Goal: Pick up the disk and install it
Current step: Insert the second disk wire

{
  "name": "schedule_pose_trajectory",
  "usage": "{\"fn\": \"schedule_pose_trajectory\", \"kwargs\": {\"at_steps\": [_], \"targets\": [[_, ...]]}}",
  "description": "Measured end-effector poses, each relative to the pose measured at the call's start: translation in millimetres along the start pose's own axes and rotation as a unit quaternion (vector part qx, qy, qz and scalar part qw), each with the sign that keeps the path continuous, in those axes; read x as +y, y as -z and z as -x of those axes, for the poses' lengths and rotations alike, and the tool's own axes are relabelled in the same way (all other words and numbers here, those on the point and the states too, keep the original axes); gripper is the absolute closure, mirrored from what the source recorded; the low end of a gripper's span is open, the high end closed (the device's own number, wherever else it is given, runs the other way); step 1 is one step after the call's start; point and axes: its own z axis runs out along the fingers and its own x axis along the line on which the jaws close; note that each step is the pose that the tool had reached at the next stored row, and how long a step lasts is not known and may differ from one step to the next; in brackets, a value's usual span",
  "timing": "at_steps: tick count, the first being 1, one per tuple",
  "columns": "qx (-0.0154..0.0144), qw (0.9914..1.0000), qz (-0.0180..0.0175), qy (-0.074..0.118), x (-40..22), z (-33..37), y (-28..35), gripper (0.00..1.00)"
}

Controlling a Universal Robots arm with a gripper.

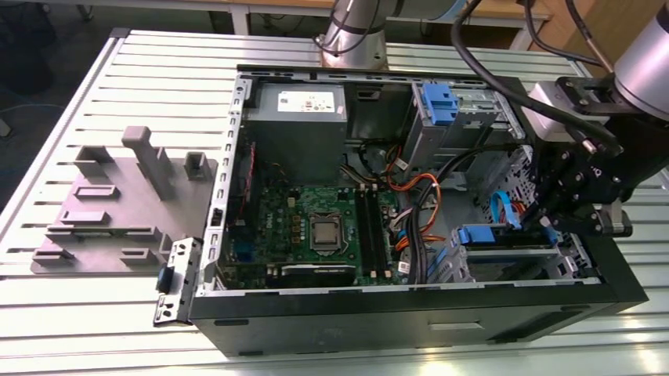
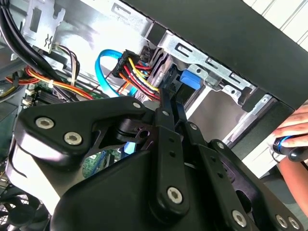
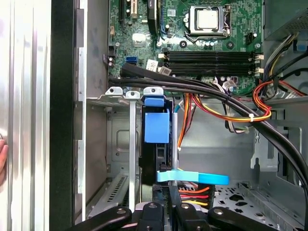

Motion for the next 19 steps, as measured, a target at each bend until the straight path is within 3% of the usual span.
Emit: {"fn": "schedule_pose_trajectory", "kwargs": {"at_steps": [15,19], "targets": [[-0.0010,1.00000,0.0000,0.000,0.2,0.1,-3.5,0.84],[-0.0010,1.00000,0.0000,0.000,0.2,0.1,-3.5,0.76]]}}
